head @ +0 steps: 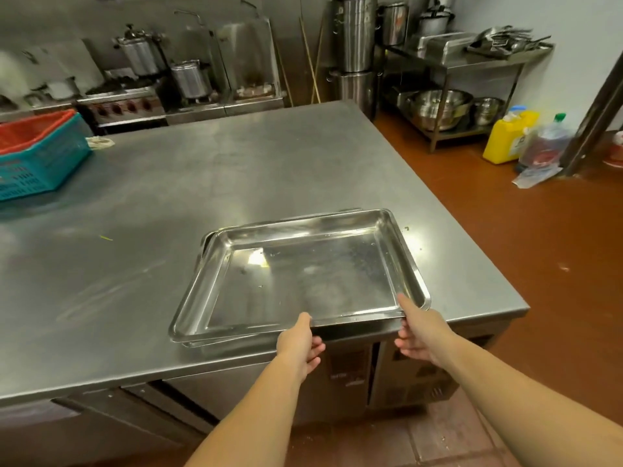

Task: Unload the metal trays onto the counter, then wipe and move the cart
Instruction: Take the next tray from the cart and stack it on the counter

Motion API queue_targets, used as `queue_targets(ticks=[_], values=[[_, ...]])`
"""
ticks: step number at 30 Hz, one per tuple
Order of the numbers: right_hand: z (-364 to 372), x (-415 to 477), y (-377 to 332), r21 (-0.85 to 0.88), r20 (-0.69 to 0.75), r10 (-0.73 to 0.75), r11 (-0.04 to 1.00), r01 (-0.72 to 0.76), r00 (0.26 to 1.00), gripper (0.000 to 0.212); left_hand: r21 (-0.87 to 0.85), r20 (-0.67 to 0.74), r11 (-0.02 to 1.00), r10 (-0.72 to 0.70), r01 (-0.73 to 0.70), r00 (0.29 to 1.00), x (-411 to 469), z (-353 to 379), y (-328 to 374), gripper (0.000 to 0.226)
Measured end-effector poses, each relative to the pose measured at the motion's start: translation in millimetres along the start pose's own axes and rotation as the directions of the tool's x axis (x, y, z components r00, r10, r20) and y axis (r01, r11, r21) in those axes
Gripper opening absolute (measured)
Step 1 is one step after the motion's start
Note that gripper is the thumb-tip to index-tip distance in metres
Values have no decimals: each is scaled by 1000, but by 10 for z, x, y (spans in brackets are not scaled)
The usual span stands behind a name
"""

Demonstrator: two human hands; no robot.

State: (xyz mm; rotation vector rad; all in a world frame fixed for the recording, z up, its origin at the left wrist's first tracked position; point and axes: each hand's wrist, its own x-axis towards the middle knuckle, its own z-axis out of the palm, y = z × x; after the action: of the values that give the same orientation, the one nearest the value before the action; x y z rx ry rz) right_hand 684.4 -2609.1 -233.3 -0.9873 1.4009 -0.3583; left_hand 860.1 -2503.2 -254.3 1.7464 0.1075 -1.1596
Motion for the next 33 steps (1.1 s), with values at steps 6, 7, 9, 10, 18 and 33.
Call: queue_targets(ticks=[6, 7, 9, 10, 18, 33], values=[[102, 251, -40, 139, 16, 73, 987, -75, 997, 47, 92, 22, 995, -30, 28, 999, 41, -71, 3, 39], [122, 286, -46, 179, 7, 68, 982, -68, 998, 45, 140, 57, 990, -28, 20, 998, 52, -94, 20, 44], [150, 374, -102, 249, 0, 44, 968, -43, 999, 43, 207, 124, 978, -19, -7, 992, 107, -125, 67, 55], [166, 405, -146, 266, -1, 31, 964, -29, 1000, 41, 219, 147, 975, -11, -22, 989, 140, -134, 89, 57], [232, 708, -280, -290, -125, -179, 947, 136, 976, 35, 339, 232, 925, 97, -174, 968, 413, -127, 287, 39], [616, 851, -117, -807, 533, -650, -198, 557, 542, 35, 889, 424, -63, 485, -454, 765, 847, -829, 364, 47]])
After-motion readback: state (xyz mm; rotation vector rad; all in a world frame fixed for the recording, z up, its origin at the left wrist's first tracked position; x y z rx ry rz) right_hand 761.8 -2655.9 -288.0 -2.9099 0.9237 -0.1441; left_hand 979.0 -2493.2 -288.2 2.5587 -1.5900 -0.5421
